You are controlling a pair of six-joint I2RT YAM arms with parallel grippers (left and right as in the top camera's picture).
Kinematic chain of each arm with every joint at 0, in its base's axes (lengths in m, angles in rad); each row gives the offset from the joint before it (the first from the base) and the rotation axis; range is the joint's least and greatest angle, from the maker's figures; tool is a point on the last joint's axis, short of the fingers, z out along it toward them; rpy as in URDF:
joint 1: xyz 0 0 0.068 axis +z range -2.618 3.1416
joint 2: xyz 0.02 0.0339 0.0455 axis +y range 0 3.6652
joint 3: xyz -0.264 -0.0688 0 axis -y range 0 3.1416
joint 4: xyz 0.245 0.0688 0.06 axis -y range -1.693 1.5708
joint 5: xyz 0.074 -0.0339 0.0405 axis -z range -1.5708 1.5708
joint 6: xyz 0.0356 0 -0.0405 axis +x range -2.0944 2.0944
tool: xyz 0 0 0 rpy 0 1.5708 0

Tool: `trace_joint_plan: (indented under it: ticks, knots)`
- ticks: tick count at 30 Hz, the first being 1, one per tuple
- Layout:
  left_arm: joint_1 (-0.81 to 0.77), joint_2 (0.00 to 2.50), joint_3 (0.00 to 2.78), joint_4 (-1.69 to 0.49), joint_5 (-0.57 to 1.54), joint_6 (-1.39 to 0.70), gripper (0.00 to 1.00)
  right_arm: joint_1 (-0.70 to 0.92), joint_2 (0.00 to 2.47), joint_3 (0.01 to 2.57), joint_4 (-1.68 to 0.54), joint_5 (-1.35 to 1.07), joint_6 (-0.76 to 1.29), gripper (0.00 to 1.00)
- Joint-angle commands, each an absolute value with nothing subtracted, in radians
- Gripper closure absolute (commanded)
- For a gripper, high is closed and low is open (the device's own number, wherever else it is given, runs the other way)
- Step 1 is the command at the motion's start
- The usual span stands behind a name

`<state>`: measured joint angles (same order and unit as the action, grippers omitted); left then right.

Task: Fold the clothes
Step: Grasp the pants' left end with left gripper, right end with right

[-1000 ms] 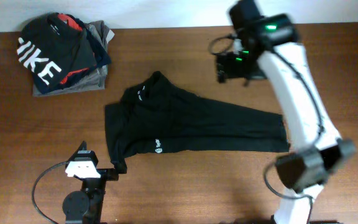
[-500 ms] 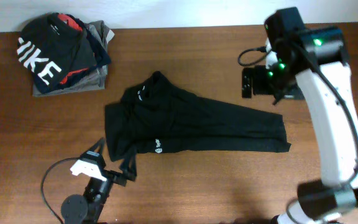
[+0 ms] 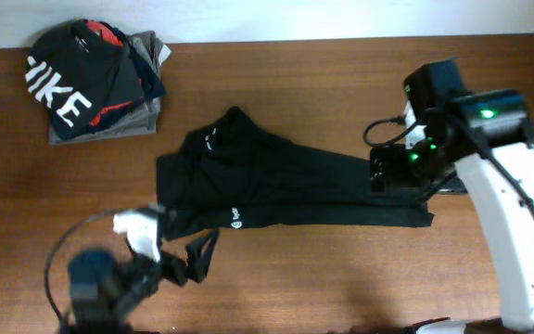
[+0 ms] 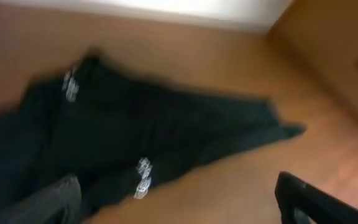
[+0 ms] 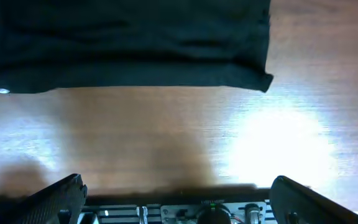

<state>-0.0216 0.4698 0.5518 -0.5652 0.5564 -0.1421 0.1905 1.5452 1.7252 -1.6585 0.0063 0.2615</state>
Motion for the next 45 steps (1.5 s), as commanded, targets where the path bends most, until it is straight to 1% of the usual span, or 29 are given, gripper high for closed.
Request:
trace_joint_plan:
  ticks: [1,4,8,11,15,23,28,31,32,33,35,36,38,39,45]
  knots:
    - [-0.023,0.775,0.744,-0.704,0.428,0.002,0.01,0.189,1.545,1.674,-1.649,0.004,0.276,0.01]
    - [-0.023,0.995,0.879,-0.813,0.372,0.036,0.01,0.189,1.541,1.657,-1.649,0.004,0.275,0.01]
    - [-0.023,1.258,1.011,-0.946,0.372,0.109,0.01,0.189,1.539,1.657,-1.639,0.004,0.270,0.01]
    - [-0.023,1.415,1.047,-0.987,0.358,0.107,0.01,0.189,1.539,1.657,-1.631,0.005,0.267,0.01]
    - [-0.023,1.560,1.049,-0.999,0.349,0.126,0.01,0.189,1.539,1.657,-1.623,0.005,0.267,0.01]
    - [-0.017,1.643,1.049,-0.892,0.316,0.130,0.01,0.189,1.539,1.657,-1.612,0.004,0.263,0.01]
    - [-0.017,1.695,1.048,-0.892,0.317,0.130,0.00,0.189,1.539,1.657,-1.611,0.003,0.264,0.01]
    - [-0.017,1.727,1.048,-0.898,0.317,0.129,0.02,0.189,1.539,1.655,-1.612,0.004,0.264,0.01]
    - [-0.017,1.737,1.048,-0.898,0.317,0.130,0.07,0.189,1.539,1.654,-1.612,0.004,0.263,0.01]
    - [-0.017,1.745,1.048,-0.897,0.317,0.130,0.19,0.189,1.539,1.651,-1.612,0.004,0.263,0.01]
    - [-0.017,1.746,1.049,-0.894,0.317,0.130,0.50,0.189,1.539,1.646,-1.611,0.004,0.263,0.01]
    - [-0.017,1.745,1.052,-0.894,0.317,0.130,0.69,0.189,1.539,1.641,-1.610,0.004,0.263,0.01]
    - [-0.017,1.745,1.063,-0.898,0.318,0.130,0.93,0.189,1.539,1.634,-1.604,0.004,0.264,0.01]
    - [-0.017,1.745,1.068,-0.902,0.318,0.130,0.98,0.189,1.539,1.629,-1.600,0.004,0.264,0.01]
    - [-0.017,1.744,1.163,-0.997,0.317,0.130,0.99,0.189,1.539,1.620,-1.594,0.004,0.264,0.01]
